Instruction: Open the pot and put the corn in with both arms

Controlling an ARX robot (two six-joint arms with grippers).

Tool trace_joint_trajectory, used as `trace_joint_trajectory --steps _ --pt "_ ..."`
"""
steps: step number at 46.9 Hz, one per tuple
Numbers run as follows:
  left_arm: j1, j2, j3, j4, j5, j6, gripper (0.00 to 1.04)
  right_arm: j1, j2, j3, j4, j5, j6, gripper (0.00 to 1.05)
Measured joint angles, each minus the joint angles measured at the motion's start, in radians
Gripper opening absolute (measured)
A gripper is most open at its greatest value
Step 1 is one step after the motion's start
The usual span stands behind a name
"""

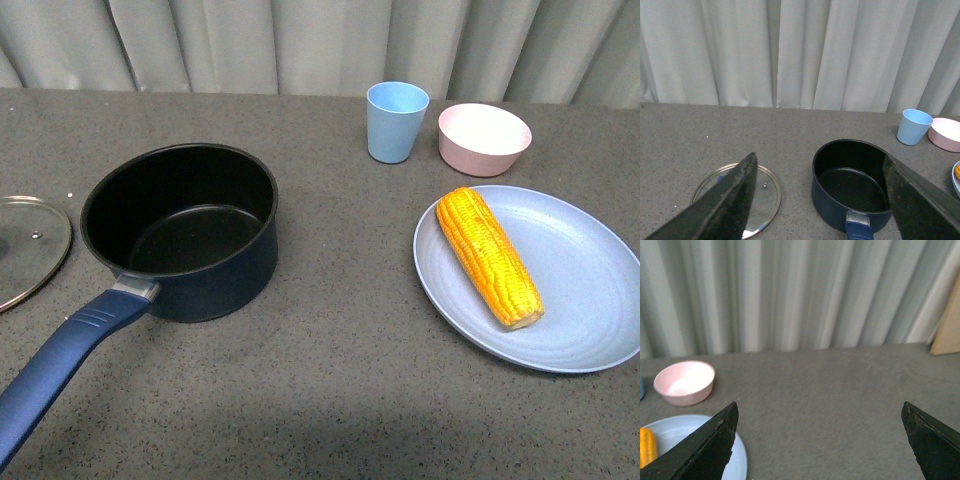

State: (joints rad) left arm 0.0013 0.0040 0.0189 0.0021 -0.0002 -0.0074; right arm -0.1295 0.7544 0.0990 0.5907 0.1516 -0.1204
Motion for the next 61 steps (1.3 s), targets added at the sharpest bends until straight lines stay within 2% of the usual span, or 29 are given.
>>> trace_joint_trajectory --steps 8,21,34,61 --pt "0.000 0.000 0.000 0.000 0.000 0.001 1.00 0.001 0.337 0.132 0.026 -0.107 0.074 0.95" --pt "0.000 0.000 0.000 0.000 0.000 0.003 0.98 0.060 0.650 0.349 -0.144 -0.258 0.196 0.95" --pt "0.000 0.000 0.000 0.000 0.000 0.003 0.98 0.142 0.859 0.533 -0.328 -0.342 0.241 0.95" --pt "0.000 0.000 0.000 0.000 0.000 0.003 0.98 0.259 1.229 0.831 -0.547 -0.335 0.165 0.95"
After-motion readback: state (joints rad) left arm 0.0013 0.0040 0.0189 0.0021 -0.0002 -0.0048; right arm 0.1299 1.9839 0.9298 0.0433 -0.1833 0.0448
